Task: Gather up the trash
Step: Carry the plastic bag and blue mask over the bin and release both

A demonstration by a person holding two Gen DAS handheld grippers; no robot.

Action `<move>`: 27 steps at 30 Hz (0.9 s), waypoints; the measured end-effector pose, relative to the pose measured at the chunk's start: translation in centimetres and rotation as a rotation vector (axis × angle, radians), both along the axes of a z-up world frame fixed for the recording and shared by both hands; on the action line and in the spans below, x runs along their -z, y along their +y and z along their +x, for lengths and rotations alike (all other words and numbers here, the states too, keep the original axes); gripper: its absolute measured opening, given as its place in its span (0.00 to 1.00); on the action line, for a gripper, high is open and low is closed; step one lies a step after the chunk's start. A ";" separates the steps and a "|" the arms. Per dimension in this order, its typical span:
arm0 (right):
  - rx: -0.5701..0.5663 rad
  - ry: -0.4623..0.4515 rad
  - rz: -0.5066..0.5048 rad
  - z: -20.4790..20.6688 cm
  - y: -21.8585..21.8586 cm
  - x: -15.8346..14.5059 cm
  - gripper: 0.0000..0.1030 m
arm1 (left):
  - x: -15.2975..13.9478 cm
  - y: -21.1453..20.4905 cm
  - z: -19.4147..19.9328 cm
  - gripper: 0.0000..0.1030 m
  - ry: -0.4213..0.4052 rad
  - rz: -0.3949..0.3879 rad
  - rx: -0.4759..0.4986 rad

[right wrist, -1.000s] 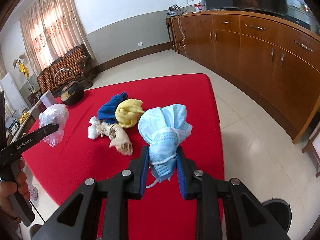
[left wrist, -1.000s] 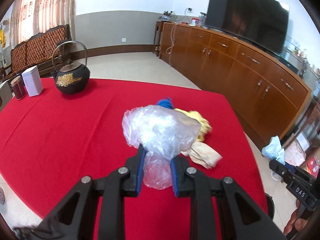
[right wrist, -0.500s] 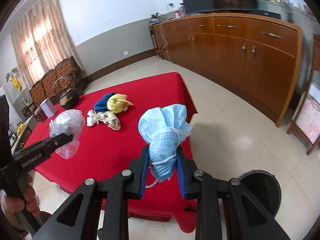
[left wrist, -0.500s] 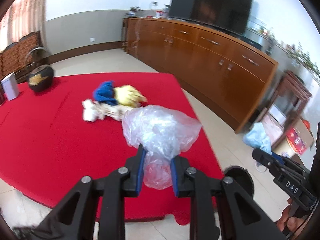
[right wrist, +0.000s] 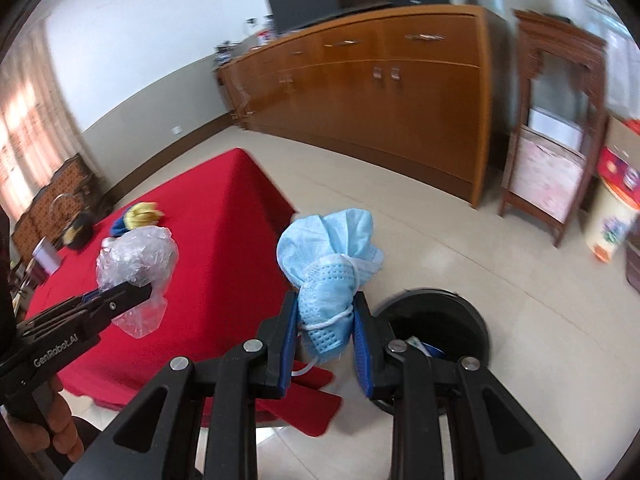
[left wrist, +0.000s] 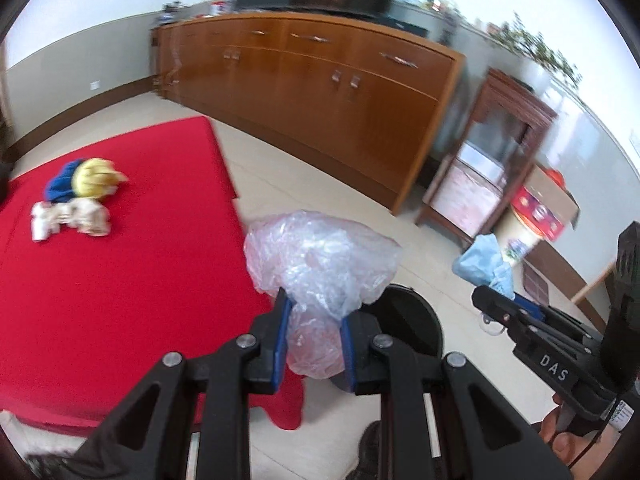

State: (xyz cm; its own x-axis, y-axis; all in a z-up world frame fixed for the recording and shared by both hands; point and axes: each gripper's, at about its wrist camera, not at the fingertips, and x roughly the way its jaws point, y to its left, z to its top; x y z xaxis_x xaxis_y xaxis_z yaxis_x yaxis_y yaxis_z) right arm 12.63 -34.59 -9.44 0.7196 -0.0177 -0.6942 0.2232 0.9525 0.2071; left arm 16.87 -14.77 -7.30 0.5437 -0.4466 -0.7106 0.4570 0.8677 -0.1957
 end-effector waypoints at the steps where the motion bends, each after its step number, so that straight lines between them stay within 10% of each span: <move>1: 0.022 0.008 0.000 -0.5 -1.1 0.4 0.27 | 0.4 -1.2 -0.1 0.24 0.011 0.002 0.019; 27: 0.168 0.288 0.125 2.9 -15.1 13.8 0.28 | 13.1 -15.2 2.4 0.25 0.243 0.135 0.146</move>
State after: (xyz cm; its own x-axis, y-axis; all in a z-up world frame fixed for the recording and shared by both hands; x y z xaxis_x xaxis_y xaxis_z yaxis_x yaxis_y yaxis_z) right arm 15.49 -49.65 -23.26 0.4881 -0.0214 -0.8725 0.4405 0.8691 0.2251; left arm 19.24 -29.98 -20.37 0.2877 -0.4002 -0.8701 0.5328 0.8218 -0.2018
